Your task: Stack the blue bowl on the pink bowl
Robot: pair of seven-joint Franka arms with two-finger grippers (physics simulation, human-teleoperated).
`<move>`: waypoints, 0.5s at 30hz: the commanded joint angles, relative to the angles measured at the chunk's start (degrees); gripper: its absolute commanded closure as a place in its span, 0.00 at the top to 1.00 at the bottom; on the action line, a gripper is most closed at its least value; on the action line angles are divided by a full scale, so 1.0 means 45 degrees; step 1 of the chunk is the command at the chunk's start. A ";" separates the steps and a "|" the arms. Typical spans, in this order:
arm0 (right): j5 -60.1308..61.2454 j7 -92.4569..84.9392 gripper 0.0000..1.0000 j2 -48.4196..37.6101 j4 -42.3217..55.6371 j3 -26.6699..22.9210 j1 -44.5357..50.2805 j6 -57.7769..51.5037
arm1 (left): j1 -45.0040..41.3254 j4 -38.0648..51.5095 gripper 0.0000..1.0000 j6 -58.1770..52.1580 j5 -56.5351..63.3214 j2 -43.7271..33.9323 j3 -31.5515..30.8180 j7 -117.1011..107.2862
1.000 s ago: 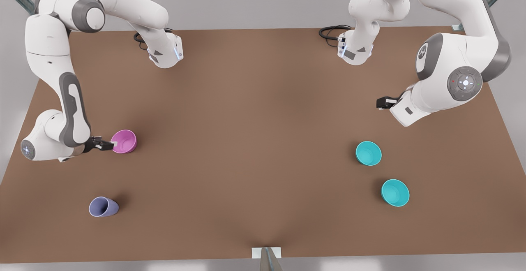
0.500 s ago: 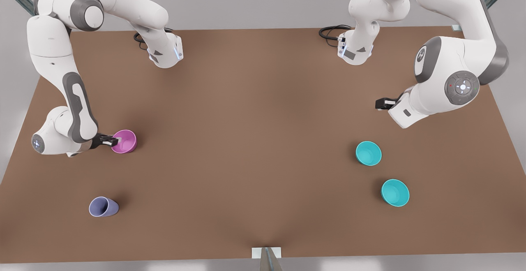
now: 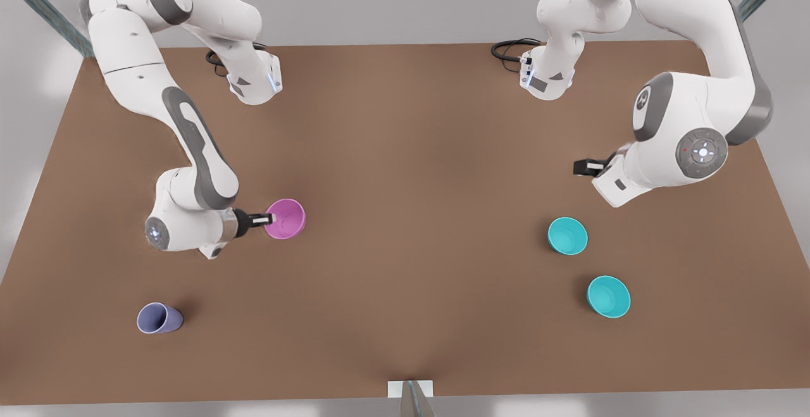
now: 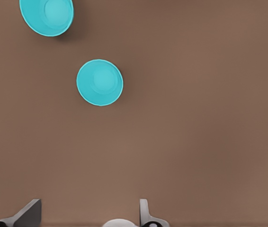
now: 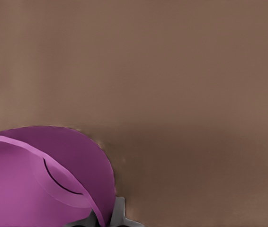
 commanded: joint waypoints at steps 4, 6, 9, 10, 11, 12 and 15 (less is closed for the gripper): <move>0.2305 1.1440 0.21 0.2162 0.2733 -0.0010 0.4225 0.4522 | 0.0218 0.0007 1.00 0.2116 0.0014 0.1466 0.0431 0.0030; 0.2286 1.3061 0.21 0.3491 0.4725 -0.1318 0.6373 0.4816 | 0.0549 0.0007 1.00 0.3483 -0.0355 0.2306 0.0842 0.0420; 0.2227 1.4488 0.21 0.4897 0.6504 -0.2725 0.8307 0.4816 | 0.1117 -0.3176 1.00 0.7585 -0.1411 0.2110 0.0959 0.1534; 0.2169 1.4547 0.21 0.5151 0.6738 -0.3037 0.8639 0.4836 | 0.1233 -0.3351 1.00 0.8131 -0.1703 0.2404 0.0959 0.1922; 0.2149 1.4547 0.21 0.5287 0.6797 -0.3057 0.8698 0.4836 | 0.1447 -0.3683 1.00 0.8444 -0.2248 0.2560 0.0959 0.2373; 0.2149 1.4547 0.21 0.5581 0.7245 -0.3368 0.9127 0.4816 | 0.1429 -0.4016 1.00 0.8485 -0.2368 0.2561 0.0959 0.2239; 0.2149 1.4547 0.21 0.5816 0.7540 -0.3663 0.9480 0.4797 | 0.1643 -0.4036 1.00 0.7937 -0.2368 0.2873 0.1037 0.2315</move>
